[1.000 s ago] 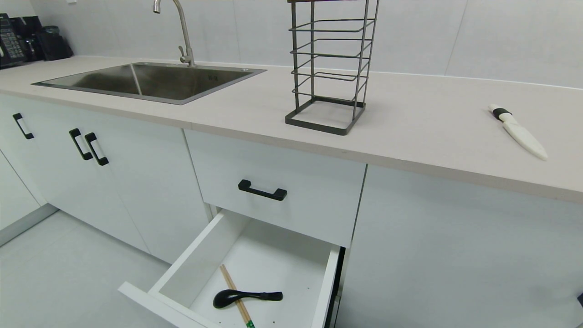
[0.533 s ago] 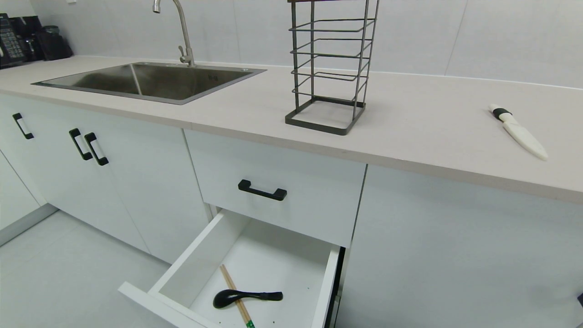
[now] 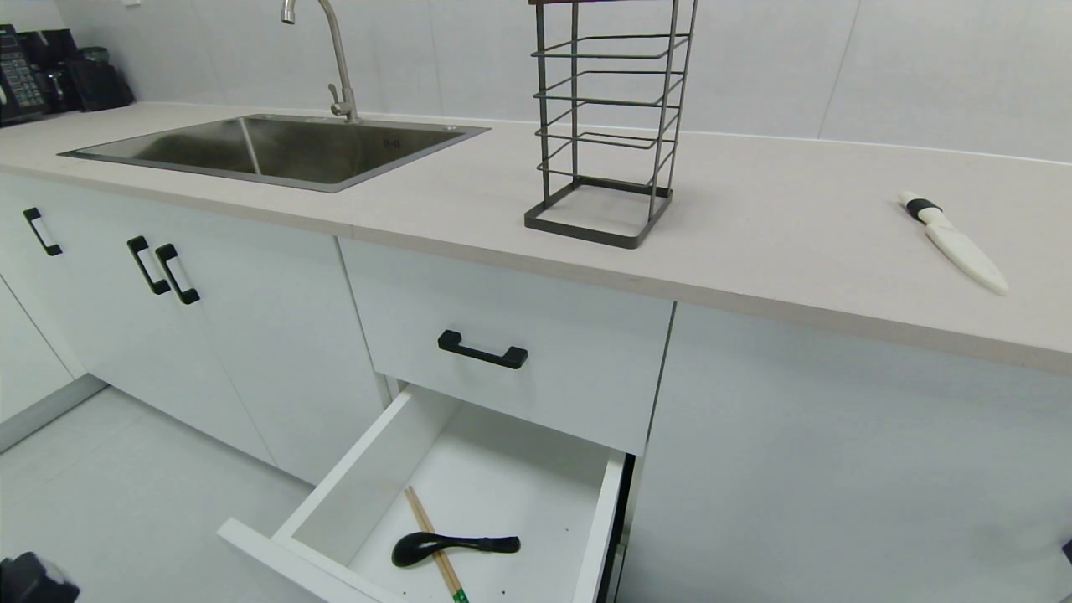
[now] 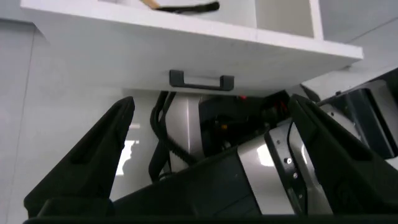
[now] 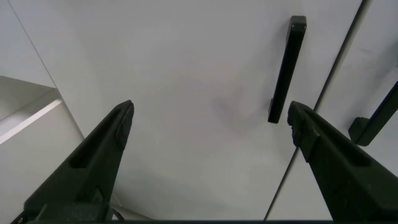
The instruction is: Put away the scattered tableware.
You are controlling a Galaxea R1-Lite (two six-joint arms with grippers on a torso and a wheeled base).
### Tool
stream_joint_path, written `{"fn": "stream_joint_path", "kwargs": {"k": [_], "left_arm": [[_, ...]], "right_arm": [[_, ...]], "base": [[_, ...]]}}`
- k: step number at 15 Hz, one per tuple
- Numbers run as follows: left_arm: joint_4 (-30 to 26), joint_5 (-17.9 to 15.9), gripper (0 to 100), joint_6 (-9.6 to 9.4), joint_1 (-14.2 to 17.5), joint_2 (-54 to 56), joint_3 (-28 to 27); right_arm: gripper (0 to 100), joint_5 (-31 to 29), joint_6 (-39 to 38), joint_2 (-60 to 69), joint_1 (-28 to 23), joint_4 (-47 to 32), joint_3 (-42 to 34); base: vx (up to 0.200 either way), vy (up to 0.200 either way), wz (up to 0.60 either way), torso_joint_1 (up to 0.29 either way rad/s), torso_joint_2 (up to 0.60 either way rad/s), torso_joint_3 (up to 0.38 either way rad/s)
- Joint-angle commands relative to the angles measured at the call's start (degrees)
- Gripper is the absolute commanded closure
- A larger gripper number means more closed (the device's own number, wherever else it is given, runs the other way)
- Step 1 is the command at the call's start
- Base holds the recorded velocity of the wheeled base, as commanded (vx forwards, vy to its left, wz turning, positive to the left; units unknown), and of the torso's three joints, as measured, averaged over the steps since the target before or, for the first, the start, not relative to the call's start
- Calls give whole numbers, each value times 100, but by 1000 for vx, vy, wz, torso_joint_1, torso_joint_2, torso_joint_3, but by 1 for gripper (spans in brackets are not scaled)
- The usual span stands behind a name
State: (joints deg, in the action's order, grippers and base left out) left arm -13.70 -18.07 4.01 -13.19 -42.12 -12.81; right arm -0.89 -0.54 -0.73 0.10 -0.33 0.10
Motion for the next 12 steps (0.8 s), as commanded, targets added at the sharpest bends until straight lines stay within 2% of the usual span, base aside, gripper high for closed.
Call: {"fn": "stream_joint_path", "kwargs": {"k": [1,2,3,4,5,6,7,9,12], "left_arm": [[8,-13,0,-401,-52,-851,33],[43,-13,0,-586,-87,-1044,24],[52,-13,0,-603,-87,-1062,24],[307,-4,0,-911,-131,-1413,95],[518,5,0,-1139,-131,-1624,165],[623,14,0,-1218,-131,-1791,174],[940,31,0,-1289,-131,-2204,227],[1467,58,0,-1262,-87,-2749,306],[1660,66,0,-1254,-122,-2969,429]], "right_arm": [[0,1,1,-15,-1,-2,-1],[0,1,1,-24,-1,-2,-1],[0,1,1,-24,-1,-2,-1],[0,1,1,-24,-1,-2,-1],[0,1,1,-24,-1,-2,-1],[0,1,1,-24,-1,-2,-1],[0,1,1,-24,-1,-2,-1],[0,1,1,-15,-1,-2,-1],[0,1,1,-15,-1,-2,-1]], "base": [[0,0,0,0,0,0],[0,0,0,0,0,0],[0,0,0,0,0,0],[0,0,0,0,0,0],[0,0,0,0,0,0],[0,0,0,0,0,0],[0,0,0,0,0,0],[0,0,0,0,0,0],[0,0,0,0,0,0]]}}
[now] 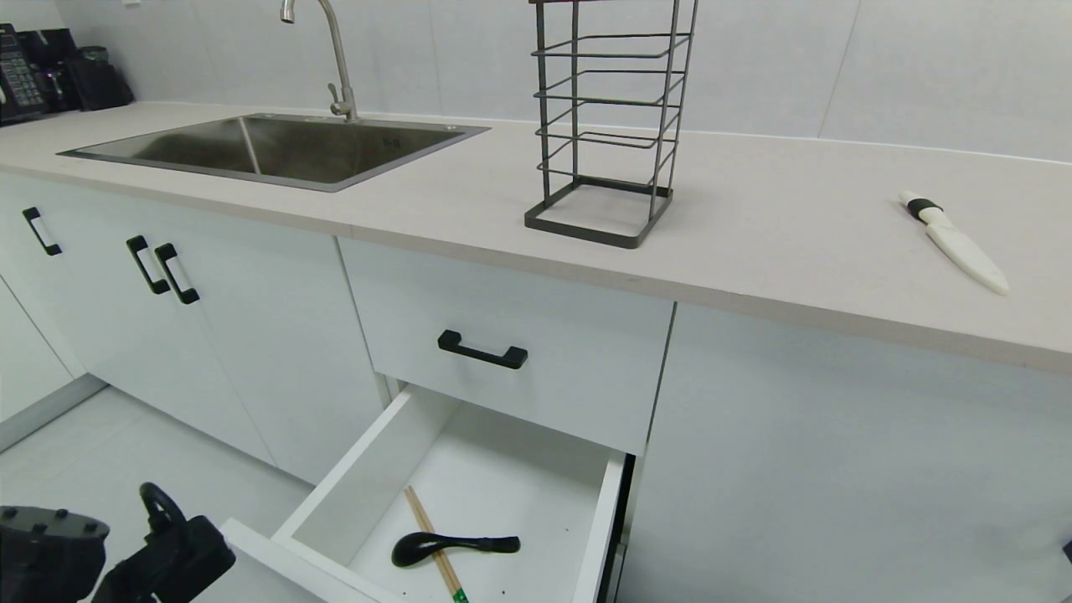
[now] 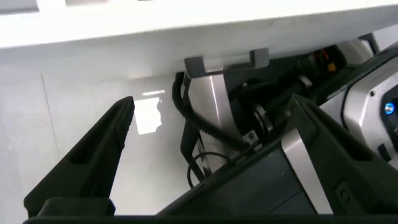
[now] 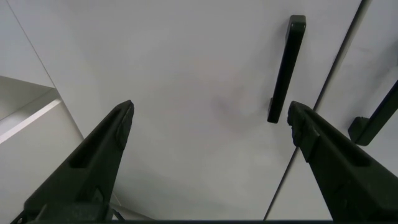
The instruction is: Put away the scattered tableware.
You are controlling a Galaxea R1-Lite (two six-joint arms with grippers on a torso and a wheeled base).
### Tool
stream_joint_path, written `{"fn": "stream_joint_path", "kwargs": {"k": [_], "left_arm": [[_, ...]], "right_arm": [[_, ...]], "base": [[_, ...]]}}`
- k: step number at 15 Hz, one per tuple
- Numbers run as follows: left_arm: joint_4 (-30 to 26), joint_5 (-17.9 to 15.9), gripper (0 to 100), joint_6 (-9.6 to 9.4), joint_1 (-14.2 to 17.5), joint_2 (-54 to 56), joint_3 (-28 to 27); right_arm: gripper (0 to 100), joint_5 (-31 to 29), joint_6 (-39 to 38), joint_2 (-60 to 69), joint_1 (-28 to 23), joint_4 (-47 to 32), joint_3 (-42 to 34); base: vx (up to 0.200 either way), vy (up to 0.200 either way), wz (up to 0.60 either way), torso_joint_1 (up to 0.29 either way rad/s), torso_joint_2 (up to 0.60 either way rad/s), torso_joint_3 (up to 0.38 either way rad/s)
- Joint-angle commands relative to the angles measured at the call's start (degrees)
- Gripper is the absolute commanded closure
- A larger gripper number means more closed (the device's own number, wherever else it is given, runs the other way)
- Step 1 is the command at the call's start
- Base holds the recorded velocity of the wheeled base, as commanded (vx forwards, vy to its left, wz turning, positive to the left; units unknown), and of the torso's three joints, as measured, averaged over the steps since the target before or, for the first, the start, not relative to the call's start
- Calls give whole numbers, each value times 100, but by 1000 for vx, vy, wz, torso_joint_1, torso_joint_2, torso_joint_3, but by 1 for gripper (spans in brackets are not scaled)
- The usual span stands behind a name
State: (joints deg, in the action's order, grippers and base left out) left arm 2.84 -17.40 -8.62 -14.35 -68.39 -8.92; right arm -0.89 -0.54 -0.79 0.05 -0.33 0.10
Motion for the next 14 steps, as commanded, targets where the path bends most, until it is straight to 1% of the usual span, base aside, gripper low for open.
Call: {"fn": "stream_joint_path", "kwargs": {"k": [1,2,4,6,7,10,11,13,14], "left_arm": [[50,52,0,27,37,-421,13],[111,70,0,53,46,-456,-4],[375,78,0,185,55,-579,-4],[621,140,0,264,55,-834,5],[744,210,0,273,55,-975,13],[1096,245,0,273,55,-1326,-4],[1342,245,0,273,55,-1511,5],[1527,263,0,335,55,-1669,-4],[1579,342,0,343,55,-1722,-4]], "right_arm": [[0,1,1,-17,4,-2,-1],[0,1,1,-17,4,-2,-1],[0,1,1,-9,4,-2,-1],[0,1,1,-9,4,-2,-1],[0,1,1,-9,4,-2,-1],[0,-8,1,-9,4,-2,-1],[0,-8,1,-17,4,-2,-1],[0,1,1,-17,4,-2,-1],[0,1,1,-17,4,-2,-1]], "base": [[0,0,0,0,0,0],[0,0,0,0,0,0],[0,0,0,0,0,0],[0,0,0,0,0,0],[0,0,0,0,0,0],[0,0,0,0,0,0],[0,0,0,0,0,0],[0,0,0,0,0,0],[0,0,0,0,0,0]]}}
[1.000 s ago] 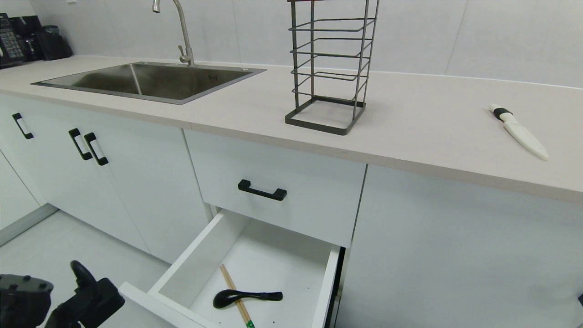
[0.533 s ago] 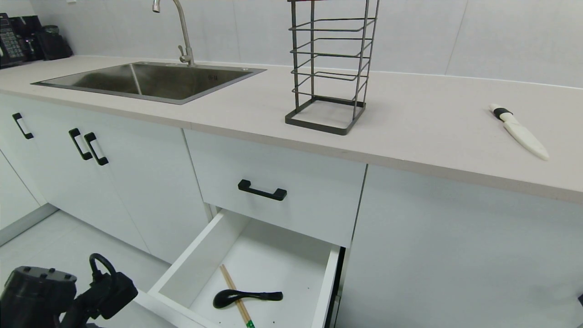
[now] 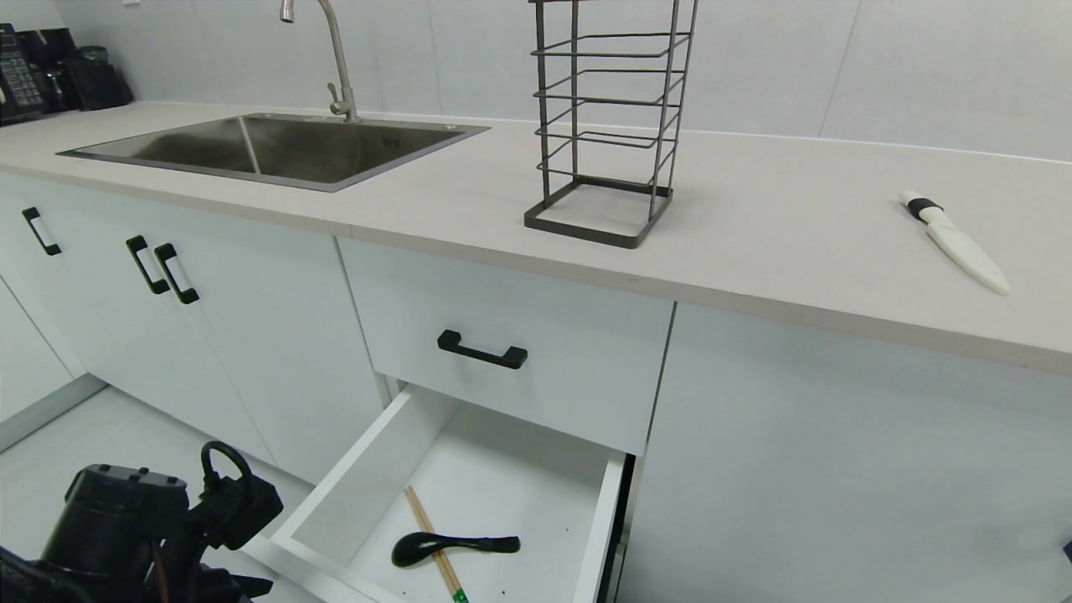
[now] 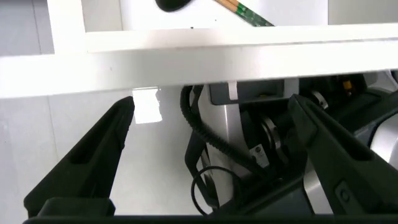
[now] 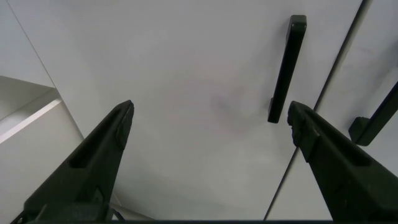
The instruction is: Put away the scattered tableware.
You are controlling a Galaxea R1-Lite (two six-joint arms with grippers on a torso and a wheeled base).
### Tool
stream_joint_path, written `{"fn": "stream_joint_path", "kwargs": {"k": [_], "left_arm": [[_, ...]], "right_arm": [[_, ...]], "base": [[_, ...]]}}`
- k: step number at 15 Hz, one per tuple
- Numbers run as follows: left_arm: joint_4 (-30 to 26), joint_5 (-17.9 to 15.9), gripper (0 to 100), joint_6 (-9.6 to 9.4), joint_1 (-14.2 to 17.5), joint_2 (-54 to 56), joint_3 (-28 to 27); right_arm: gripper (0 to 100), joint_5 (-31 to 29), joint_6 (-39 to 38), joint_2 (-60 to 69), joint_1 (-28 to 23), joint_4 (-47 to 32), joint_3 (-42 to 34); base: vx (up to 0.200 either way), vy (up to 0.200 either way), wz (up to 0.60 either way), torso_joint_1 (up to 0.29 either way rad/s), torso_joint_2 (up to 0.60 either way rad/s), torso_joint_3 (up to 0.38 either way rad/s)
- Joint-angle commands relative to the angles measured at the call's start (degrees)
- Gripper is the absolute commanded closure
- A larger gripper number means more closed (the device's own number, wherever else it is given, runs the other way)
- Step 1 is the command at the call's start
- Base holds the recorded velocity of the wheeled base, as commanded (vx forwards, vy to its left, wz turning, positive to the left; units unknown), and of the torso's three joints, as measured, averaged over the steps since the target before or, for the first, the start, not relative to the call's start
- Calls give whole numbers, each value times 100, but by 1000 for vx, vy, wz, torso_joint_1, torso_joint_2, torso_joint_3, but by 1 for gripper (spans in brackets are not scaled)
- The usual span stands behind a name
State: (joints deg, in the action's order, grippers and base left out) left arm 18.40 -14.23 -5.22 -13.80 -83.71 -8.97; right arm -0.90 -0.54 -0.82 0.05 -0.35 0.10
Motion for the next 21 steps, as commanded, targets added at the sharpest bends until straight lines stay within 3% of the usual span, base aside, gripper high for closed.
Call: {"fn": "stream_joint_path", "kwargs": {"k": [1,5,7,15,21], "left_arm": [[33,104,0,3,0,-207,-8],[112,157,0,21,0,-409,-157],[323,175,0,109,0,-576,-184],[1694,192,0,126,0,-1481,-184],[2116,368,0,153,0,-1833,-456]], "right_arm": [[0,-6,1,-6,4,0,-1],[0,2,1,-15,4,0,-1],[0,2,1,-15,4,0,-1],[0,2,1,-6,4,0,-1],[0,2,1,-6,4,0,-1]], "base": [[0,0,0,0,0,0],[0,0,0,0,0,0],[0,0,0,0,0,0],[0,0,0,0,0,0],[0,0,0,0,0,0]]}}
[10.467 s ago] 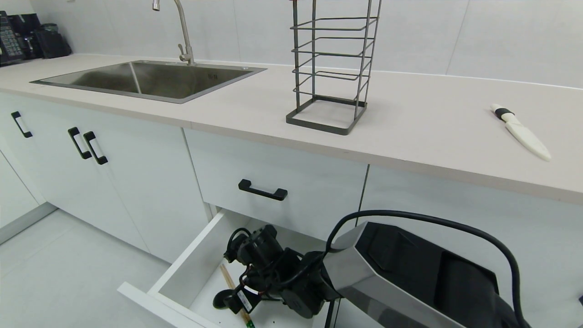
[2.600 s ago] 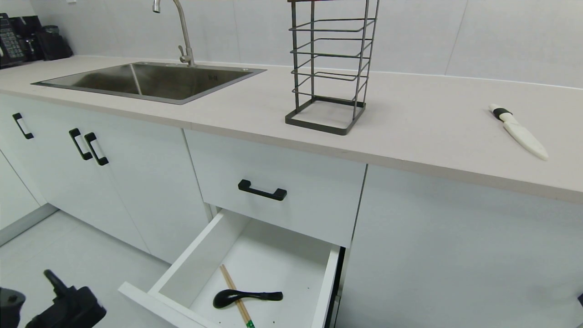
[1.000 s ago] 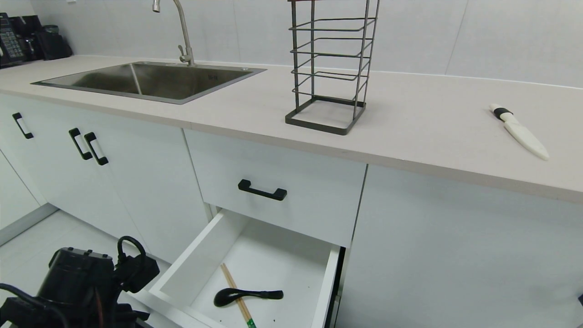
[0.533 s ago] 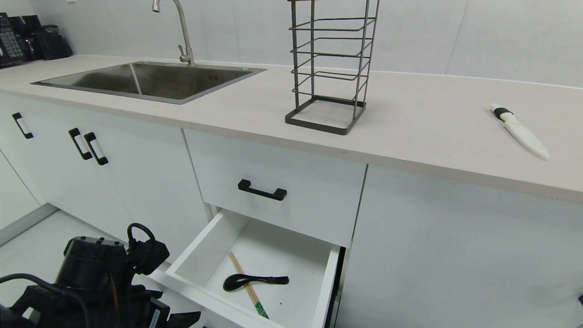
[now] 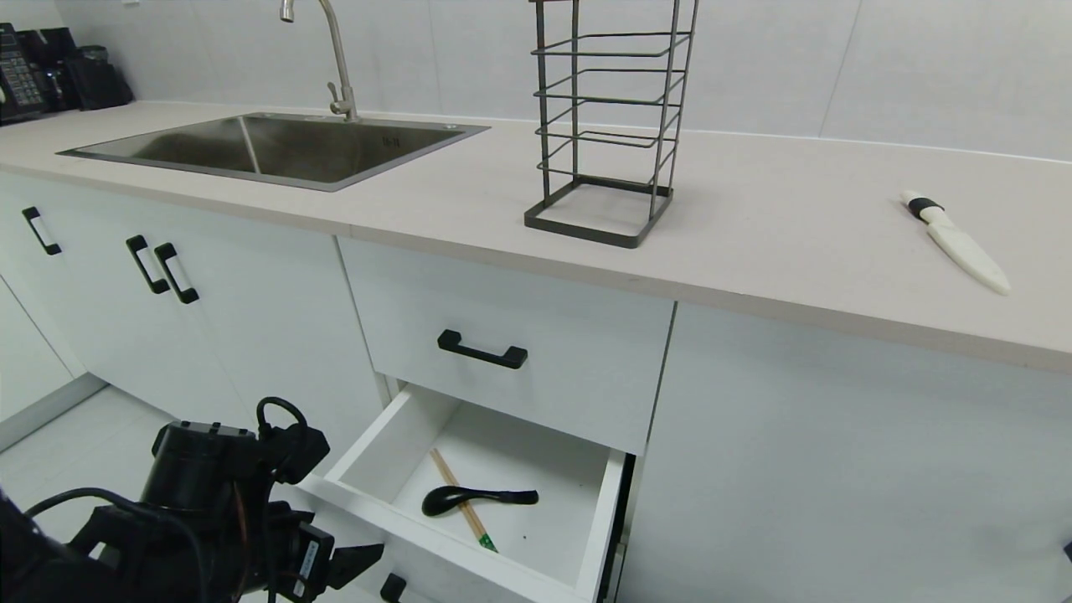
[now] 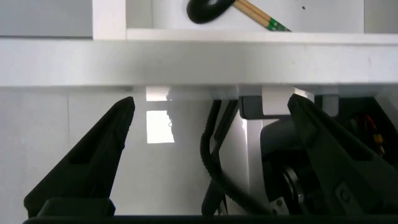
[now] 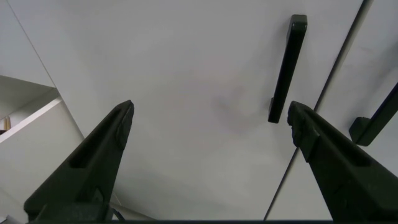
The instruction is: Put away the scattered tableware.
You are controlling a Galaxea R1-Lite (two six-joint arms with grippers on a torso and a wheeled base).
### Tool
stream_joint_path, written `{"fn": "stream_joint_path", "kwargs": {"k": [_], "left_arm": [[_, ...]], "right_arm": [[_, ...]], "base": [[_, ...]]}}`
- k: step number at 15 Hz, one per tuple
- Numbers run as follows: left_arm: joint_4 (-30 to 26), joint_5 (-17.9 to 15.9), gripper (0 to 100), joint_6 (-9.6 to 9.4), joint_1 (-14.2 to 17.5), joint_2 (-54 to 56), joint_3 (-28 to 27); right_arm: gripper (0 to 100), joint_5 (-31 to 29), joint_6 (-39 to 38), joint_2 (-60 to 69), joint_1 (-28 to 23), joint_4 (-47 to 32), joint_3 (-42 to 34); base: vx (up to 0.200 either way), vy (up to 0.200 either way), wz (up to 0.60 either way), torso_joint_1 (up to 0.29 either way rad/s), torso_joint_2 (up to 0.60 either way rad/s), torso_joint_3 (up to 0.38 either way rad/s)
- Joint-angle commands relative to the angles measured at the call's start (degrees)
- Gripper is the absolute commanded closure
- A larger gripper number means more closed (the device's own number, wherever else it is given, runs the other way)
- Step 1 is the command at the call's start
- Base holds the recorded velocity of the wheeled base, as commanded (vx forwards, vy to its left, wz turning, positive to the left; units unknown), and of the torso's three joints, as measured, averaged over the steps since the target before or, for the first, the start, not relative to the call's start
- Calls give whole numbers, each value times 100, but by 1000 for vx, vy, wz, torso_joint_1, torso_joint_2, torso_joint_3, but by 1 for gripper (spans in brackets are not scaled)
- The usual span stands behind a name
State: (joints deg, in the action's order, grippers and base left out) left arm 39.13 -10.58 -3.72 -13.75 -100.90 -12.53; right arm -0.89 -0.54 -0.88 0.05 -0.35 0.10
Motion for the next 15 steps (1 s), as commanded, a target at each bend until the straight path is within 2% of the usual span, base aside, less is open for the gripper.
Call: {"fn": "stream_joint_path", "kwargs": {"k": [1,3,6,10,13,15], "left_arm": [[51,12,0,64,-5,-167,-223],[59,12,0,108,-14,-237,-338],[393,12,0,126,-5,-633,-575],[1220,12,0,240,-5,-1186,-645],[1967,3,0,249,-5,-1617,-645],[2134,-14,0,258,-5,-1766,-716]], "right_arm": [[0,1,1,-9,4,0,-1],[0,1,1,0,4,0,-1],[0,1,1,-9,4,0,-1],[0,1,1,-9,4,0,-1],[0,-8,1,0,4,0,-1],[0,-8,1,-9,4,0,-1]], "base": [[0,0,0,0,0,0],[0,0,0,0,0,0],[0,0,0,0,0,0],[0,0,0,0,0,0],[0,0,0,0,0,0],[0,0,0,0,0,0]]}}
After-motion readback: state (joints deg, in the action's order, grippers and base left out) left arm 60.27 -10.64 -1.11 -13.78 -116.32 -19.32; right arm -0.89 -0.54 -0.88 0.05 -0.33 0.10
